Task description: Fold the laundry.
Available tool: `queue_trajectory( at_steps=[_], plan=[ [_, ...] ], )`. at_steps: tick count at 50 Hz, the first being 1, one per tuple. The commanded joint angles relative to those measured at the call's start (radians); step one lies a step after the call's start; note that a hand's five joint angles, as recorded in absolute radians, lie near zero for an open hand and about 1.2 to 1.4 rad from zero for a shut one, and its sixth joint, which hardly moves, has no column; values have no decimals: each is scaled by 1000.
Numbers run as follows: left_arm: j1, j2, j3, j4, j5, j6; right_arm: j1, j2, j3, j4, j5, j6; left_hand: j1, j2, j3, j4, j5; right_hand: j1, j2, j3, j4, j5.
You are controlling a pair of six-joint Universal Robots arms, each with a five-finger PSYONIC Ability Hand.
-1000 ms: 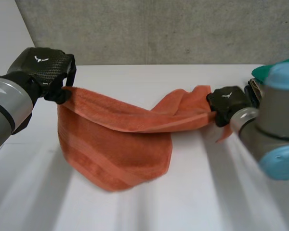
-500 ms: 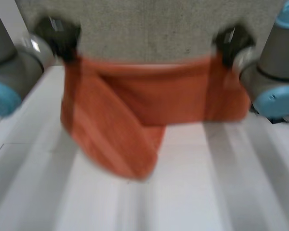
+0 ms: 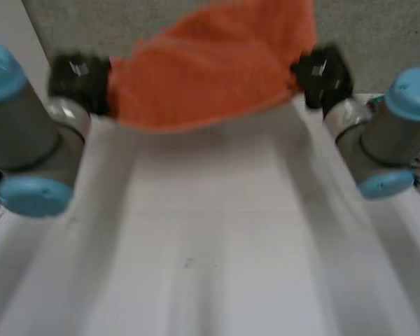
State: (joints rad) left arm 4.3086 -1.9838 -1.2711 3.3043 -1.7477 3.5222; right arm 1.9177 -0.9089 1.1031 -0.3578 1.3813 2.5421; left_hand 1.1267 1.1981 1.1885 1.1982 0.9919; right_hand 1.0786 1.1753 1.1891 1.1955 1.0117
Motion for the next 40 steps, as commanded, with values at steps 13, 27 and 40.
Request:
queue_trajectory(
  at_steps=[13, 27, 40],
  plan=[
    [20, -87, -7, -273, 100, -23, -23, 50, 90, 336, 38, -71, -710, -782, -772, -782, -750, 318, 221, 207, 201, 210],
    [238, -85, -195, -223, 464, 147, -54, 25, 164, 336, 30, -8, -359, -430, -421, -430, -399, 318, 221, 207, 201, 210],
    [241, -193, -142, -218, 424, 248, -59, 30, 172, 339, 30, -11, -478, -550, -540, -550, -518, 318, 221, 207, 201, 210]
  ],
)
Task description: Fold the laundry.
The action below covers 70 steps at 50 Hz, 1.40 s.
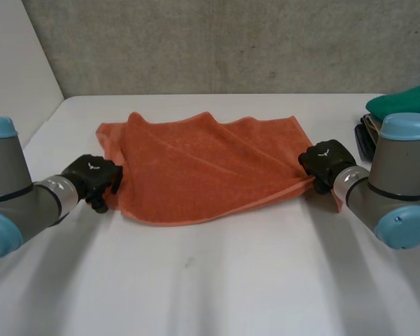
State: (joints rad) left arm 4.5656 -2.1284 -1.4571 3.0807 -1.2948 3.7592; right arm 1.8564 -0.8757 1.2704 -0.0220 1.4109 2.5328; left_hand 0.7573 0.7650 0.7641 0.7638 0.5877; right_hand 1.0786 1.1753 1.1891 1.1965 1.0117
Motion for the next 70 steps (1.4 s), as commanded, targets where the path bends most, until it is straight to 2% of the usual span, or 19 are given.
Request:
queue_trajectory(
  at_steps=[1, 16, 31, 34, 37, 38, 41, 45, 49, 50, 53, 56, 58, 62, 63, 65, 70],
  plan=[
    [-19, -57, 52, 7, -26, 7, 4, -5, 9, 4, 0, -2, -144, -152, -151, -151, -149, 318, 221, 207, 200, 210],
    [-79, -146, 164, 12, -38, 2, 7, -9, 29, 4, 0, -3, -165, -173, -172, -172, -170, 318, 221, 207, 200, 210],
    [-125, -234, 291, -39, -95, 4, 7, -2, 32, 4, -3, -29, -139, -146, -146, -145, -144, 318, 221, 207, 200, 210],
    [-128, -251, 311, -42, -106, 4, 7, 0, 33, 4, -3, -32, -39, -47, -46, -46, -44, 318, 221, 207, 200, 210],
    [-125, -269, 334, -42, -118, -1, 4, -5, 33, 4, -1, -32, 385, 377, 378, 379, 380, 318, 221, 207, 200, 210],
    [-122, -271, 343, -42, -127, -2, 3, -8, 30, 5, 5, -32, 636, 629, 630, 630, 631, 318, 221, 207, 200, 210],
    [-114, -251, 345, -45, -149, -12, -2, -19, 29, 13, 5, -32, 639, 631, 632, 632, 634, 318, 221, 207, 200, 210],
    [-97, -148, 281, -62, -164, -24, -16, -63, 26, 69, 0, -39, 639, 631, 632, 632, 634, 318, 221, 207, 200, 210],
    [-59, 30, 160, -62, -164, -24, -34, -120, 12, 187, -10, -72, 639, 631, 632, 632, 634, 318, 221, 207, 200, 210],
    [-45, 104, 111, -66, -170, -18, -40, -143, 7, 250, -19, -98, 639, 631, 632, 632, 634, 318, 221, 207, 200, 210],
    [-25, 195, 52, -76, -172, 10, -52, -170, 0, 356, -42, -161, 639, 631, 632, 632, 634, 318, 221, 207, 200, 210],
    [-2, 274, -17, -154, -185, 106, -72, -190, 3, 540, -58, -311, 639, 631, 632, 632, 634, 318, 221, 207, 200, 210],
    [12, 301, -60, -257, -202, 207, -89, -197, 4, 688, -55, -456, 639, 631, 632, 632, 634, 318, 221, 207, 200, 210],
    [36, 305, -107, -428, -215, 344, -97, -200, 3, 874, -32, -621, 639, 631, 632, 632, 634, 318, 221, 207, 200, 210],
    [36, 303, -112, -450, -215, 361, -97, -195, -2, 881, -26, -623, 639, 631, 632, 632, 634, 318, 221, 207, 200, 210],
    [35, 297, -109, -455, -210, 383, -94, -186, -9, 873, -20, -612, 639, 631, 632, 632, 634, 318, 221, 207, 200, 210],
    [-6, 175, -10, -334, -221, 347, -66, -97, -100, 772, 8, -574, 639, 631, 632, 632, 634, 318, 221, 207, 200, 210]
  ],
)
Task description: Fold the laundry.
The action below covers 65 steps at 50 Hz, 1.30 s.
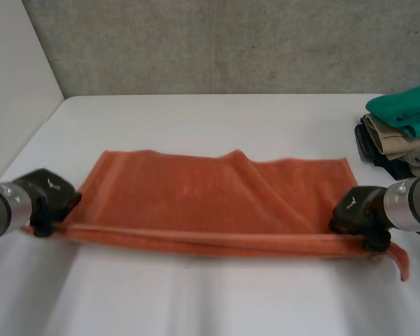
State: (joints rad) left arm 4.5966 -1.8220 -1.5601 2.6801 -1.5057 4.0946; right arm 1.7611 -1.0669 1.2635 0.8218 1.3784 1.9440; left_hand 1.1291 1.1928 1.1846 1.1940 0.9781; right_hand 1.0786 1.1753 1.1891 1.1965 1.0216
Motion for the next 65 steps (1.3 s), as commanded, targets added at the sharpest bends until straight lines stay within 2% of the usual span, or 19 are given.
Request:
queue_trajectory(
  at_steps=[1, 7, 8, 10, 11, 14, 15, 19, 20, 22, 27, 30, 37, 44, 50, 53, 57, 65],
  plan=[
    [-45, -154, 121, 82, -16, 4, 34, 105, -114, -85, 48, 19, 267, 203, 212, 202, 244, 318, 221, 207, 200, 200],
    [-90, -269, 408, 147, -59, -42, 69, 166, -340, -294, 108, 125, 267, 203, 212, 202, 244, 318, 221, 207, 200, 200],
    [-96, -283, 508, 167, -63, -62, 74, 171, -417, -399, 125, 185, 267, 203, 212, 202, 244, 318, 221, 207, 200, 200],
    [-102, -280, 609, 202, -62, -97, 74, 170, -487, -504, 136, 246, 267, 203, 212, 202, 244, 318, 221, 207, 200, 200],
    [-104, -269, 691, 252, -57, -149, 71, 162, -531, -632, 145, 312, 267, 203, 212, 202, 244, 318, 221, 207, 200, 200],
    [-102, -255, 788, 349, -64, -232, 64, 136, -546, -833, 148, 406, 267, 203, 212, 202, 244, 318, 221, 207, 200, 200],
    [-97, -249, 834, 416, -67, -282, 60, 108, -538, -974, 142, 465, 267, 203, 212, 202, 244, 318, 221, 207, 200, 200],
    [-85, -229, 900, 532, -100, -374, 48, 70, -494, -1254, 120, 565, 267, 203, 212, 202, 244, 318, 221, 207, 200, 200],
    [-85, -227, 907, 534, -106, -384, 47, 68, -486, -1279, 111, 570, 267, 203, 212, 202, 244, 318, 221, 207, 200, 200],
    [-85, -227, 913, 528, -110, -388, 43, 70, -481, -1285, 88, 570, 267, 203, 212, 202, 244, 318, 221, 207, 200, 200],
    [-82, -223, 864, 489, -88, -393, 58, 102, -489, -1170, 7, 573, 267, 203, 212, 202, 244, 318, 221, 207, 200, 200],
    [-79, -223, 819, 489, -73, -388, 60, 120, -492, -1124, -5, 576, 267, 203, 212, 202, 244, 318, 221, 207, 200, 200],
    [-51, -237, 615, 489, -64, -388, 61, 188, -449, -940, -44, 592, 267, 203, 212, 202, 244, 318, 221, 207, 200, 200],
    [-47, -318, 394, 503, -45, -388, 63, 304, -359, -761, -107, 587, 267, 203, 212, 202, 244, 318, 221, 207, 200, 200],
    [-42, -329, 299, 547, -28, -388, 46, 383, -332, -711, -82, 584, 267, 203, 212, 202, 244, 318, 221, 207, 200, 200],
    [-48, -313, 275, 547, -22, -388, 40, 380, -329, -705, -42, 590, 267, 203, 212, 202, 244, 142, 45, 31, 24, 24],
    [-54, -286, 256, 546, -10, -387, 34, 355, -309, -698, 5, 616, 267, 203, 212, 202, 244, 39, -58, -72, -79, -79],
    [-47, -250, 213, 546, 9, -384, 29, 351, -277, -693, -1, 610, 267, 203, 212, 202, 244, -50, -146, -160, -168, -167]
  ],
)
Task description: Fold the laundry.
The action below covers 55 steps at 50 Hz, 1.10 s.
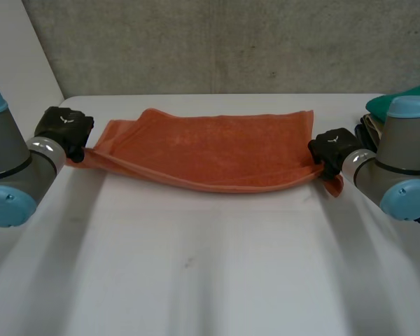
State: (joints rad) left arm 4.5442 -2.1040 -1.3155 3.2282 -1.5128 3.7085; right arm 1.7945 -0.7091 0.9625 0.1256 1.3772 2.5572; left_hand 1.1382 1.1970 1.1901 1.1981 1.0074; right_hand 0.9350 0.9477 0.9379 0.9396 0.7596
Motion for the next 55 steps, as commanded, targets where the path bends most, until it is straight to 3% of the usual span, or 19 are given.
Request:
queue_trajectory(
  at_steps=[1, 4, 7, 15, 18, 22, 23, 28, 33, 37, 42, 50, 54, 55],
  plan=[
    [7, 33, -34, -2, 17, 2, -6, -6, 25, 8, 2, -8, 258, 199, 206, 198, 214, 91, 78, 88, 86, 92],
    [12, 36, -48, -2, 17, 7, -15, -4, 28, 25, 0, -23, 258, 199, 206, 198, 214, 129, 116, 126, 124, 130],
    [21, 41, -62, -4, 19, 13, -27, -7, 32, 40, -4, -32, 258, 199, 206, 198, 214, 461, 448, 458, 456, 462],
    [36, 114, -165, -80, 29, 82, -43, -134, 114, 204, -27, -80, 258, 199, 206, 198, 214, 461, 449, 458, 457, 462],
    [47, 185, -231, -181, 28, 149, -55, -207, 165, 310, -30, -181, 258, 199, 206, 198, 214, 461, 449, 458, 457, 462],
    [68, 275, -315, -373, 25, 240, -84, -282, 231, 538, -21, -401, 258, 199, 206, 198, 214, 461, 449, 458, 457, 462],
    [78, 301, -342, -448, 28, 275, -99, -302, 248, 628, -12, -516, 258, 199, 206, 198, 214, 461, 449, 458, 457, 462],
    [111, 334, -381, -565, 71, 363, -112, -316, 246, 723, 11, -670, 258, 199, 206, 198, 214, 461, 449, 458, 457, 462],
    [111, 271, -306, -501, 79, 387, -95, -261, 182, 623, 6, -617, 258, 199, 206, 198, 214, 461, 449, 458, 457, 462],
    [61, 173, -182, -447, 46, 352, -70, -201, 122, 508, 9, -556, 258, 199, 206, 198, 214, 461, 449, 458, 457, 462],
    [-11, 8, 49, -369, -26, 277, -41, -132, 90, 269, 17, -483, 258, 199, 206, 198, 214, 461, 449, 458, 457, 462],
    [-89, -249, 405, -341, -99, 249, -15, -1, 36, -189, 9, -451, 258, 199, 206, 198, 214, 461, 449, 458, 457, 462],
    [-112, -361, 560, -357, -124, 255, -6, 87, -39, -291, 0, -448, 258, 199, 206, 198, 214, 461, 449, 458, 457, 462],
    [-117, -379, 590, -361, -127, 257, -4, 105, -59, -291, 0, -448, 258, 199, 206, 198, 214, 295, 282, 292, 291, 296]
  ],
)
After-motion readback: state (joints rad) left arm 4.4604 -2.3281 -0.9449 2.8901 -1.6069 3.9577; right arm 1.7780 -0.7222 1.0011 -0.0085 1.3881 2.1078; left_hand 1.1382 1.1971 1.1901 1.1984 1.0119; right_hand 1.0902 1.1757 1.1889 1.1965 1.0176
